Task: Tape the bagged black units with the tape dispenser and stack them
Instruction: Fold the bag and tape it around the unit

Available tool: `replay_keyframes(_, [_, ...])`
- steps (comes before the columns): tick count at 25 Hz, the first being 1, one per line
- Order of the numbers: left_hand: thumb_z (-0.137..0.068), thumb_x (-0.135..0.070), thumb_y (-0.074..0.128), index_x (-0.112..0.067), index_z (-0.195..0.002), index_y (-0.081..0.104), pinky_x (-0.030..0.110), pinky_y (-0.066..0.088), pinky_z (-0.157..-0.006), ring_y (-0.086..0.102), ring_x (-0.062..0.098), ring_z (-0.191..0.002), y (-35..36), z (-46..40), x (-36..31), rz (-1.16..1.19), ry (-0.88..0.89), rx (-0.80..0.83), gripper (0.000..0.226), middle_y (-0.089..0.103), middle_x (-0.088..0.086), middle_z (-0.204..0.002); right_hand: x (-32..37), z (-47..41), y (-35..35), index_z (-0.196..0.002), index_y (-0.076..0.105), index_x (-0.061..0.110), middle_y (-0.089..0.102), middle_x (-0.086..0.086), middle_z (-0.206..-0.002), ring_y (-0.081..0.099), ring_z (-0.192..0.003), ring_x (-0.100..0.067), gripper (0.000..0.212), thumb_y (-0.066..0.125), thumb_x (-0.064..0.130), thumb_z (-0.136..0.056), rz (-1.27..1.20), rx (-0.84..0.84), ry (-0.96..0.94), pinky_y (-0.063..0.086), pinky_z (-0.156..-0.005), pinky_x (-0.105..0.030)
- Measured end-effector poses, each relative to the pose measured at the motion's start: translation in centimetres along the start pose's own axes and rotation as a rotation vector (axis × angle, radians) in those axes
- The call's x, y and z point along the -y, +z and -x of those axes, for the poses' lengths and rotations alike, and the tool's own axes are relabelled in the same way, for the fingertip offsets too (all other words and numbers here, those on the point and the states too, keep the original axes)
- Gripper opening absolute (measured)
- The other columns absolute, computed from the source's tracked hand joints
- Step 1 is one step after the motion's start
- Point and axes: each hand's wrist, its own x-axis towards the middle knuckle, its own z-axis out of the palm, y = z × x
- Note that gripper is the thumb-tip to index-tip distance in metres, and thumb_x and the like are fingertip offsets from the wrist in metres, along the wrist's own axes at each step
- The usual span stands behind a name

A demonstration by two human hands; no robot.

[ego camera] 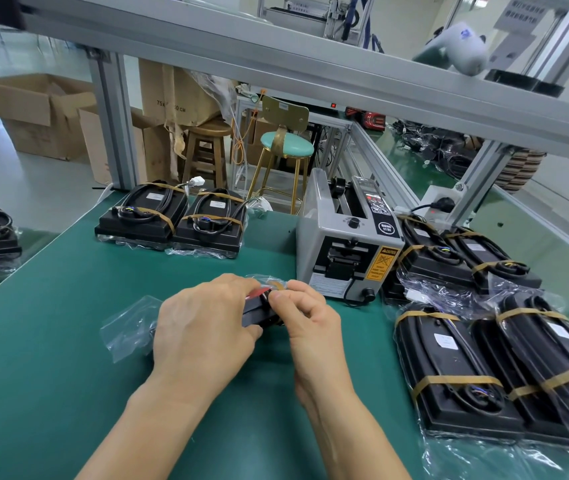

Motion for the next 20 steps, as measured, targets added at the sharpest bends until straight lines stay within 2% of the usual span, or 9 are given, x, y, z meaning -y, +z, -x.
replay_keyframes(4, [-0.064, -0.036, 0.079, -0.035, -0.097, 0.068, 0.025, 0.033, -0.06, 0.065, 0.022, -0.081, 0.12, -0.01, 0.08, -0.003, 0.0, -0.004, 0.034, 0.07, -0.01, -0.09, -0.17, 0.01, 0.25, -0.06, 0.075, 0.02, 0.059, 0.009, -0.109, 0.057, -0.086, 0.012, 0.024, 0.071, 0.01, -0.082, 0.059, -0.046, -0.03, 0.041, -0.076, -0.011])
replay_keyframes(8, [-0.066, -0.038, 0.077, -0.036, -0.1, 0.068, 0.025, 0.033, -0.061, 0.064, 0.021, -0.084, 0.14, -0.1, 0.15, -0.013, -0.004, -0.007, 0.035, 0.07, -0.011, -0.093, -0.42, 0.08, 0.52, -0.058, 0.073, 0.018, 0.062, 0.003, -0.11, 0.06, -0.097, -0.002, 0.025, 0.071, 0.008, -0.08, 0.101, -0.106, -0.064, 0.044, -0.083, -0.016])
replay_keyframes(12, [-0.066, -0.038, 0.077, -0.037, -0.098, 0.068, 0.024, 0.03, -0.058, 0.064, 0.02, -0.083, 0.06, -0.05, 0.06, -0.016, -0.004, -0.001, 0.034, 0.07, -0.012, -0.093, -0.52, 0.01, 0.56, -0.059, 0.073, 0.016, 0.062, 0.001, -0.11, 0.059, -0.09, 0.006, 0.024, 0.071, 0.008, -0.081, 0.037, -0.11, -0.028, 0.042, -0.078, -0.01])
replay_keyframes(16, [-0.066, -0.039, 0.077, -0.038, -0.1, 0.067, 0.025, 0.033, -0.061, 0.064, 0.02, -0.084, 0.04, -0.01, 0.06, -0.023, -0.006, 0.004, 0.035, 0.069, -0.012, -0.094, -0.6, -0.06, 0.57, -0.07, 0.076, 0.009, 0.061, -0.005, -0.117, 0.057, -0.087, 0.013, 0.015, 0.069, 0.007, -0.083, -0.064, -0.077, 0.02, 0.042, -0.073, -0.004])
replay_keyframes(20, [-0.065, -0.037, 0.078, -0.035, -0.096, 0.068, 0.025, 0.033, -0.06, 0.065, 0.022, -0.081, -0.07, -0.09, -0.05, -0.013, -0.003, 0.005, 0.032, 0.07, -0.011, -0.091, -0.69, -0.12, 0.72, -0.071, 0.076, 0.007, 0.061, -0.007, -0.116, 0.055, -0.088, 0.015, 0.014, 0.069, 0.008, -0.083, -0.04, -0.093, 0.001, 0.042, -0.073, -0.005])
